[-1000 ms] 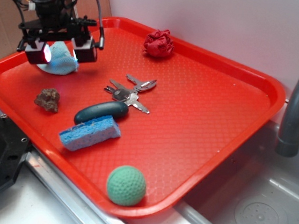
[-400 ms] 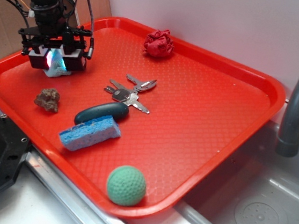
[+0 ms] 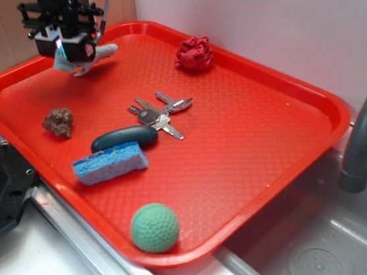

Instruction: Grab the blue cloth.

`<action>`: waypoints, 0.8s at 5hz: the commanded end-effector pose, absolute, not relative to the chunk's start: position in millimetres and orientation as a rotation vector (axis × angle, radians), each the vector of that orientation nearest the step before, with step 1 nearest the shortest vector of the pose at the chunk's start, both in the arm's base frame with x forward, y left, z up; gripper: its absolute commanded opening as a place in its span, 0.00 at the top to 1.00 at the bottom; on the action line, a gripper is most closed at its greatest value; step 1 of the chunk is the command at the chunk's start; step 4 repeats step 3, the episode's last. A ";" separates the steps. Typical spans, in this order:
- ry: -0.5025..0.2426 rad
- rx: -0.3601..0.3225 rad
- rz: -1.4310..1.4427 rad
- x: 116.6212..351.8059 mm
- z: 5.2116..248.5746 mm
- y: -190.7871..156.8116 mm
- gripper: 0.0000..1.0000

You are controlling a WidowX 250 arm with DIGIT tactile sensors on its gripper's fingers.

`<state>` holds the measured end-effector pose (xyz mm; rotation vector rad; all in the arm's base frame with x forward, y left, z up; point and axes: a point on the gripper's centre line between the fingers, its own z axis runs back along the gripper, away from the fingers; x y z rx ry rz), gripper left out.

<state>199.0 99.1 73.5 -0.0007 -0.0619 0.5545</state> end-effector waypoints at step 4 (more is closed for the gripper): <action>-0.183 -0.074 0.239 201.3 258.4 30.8 1.00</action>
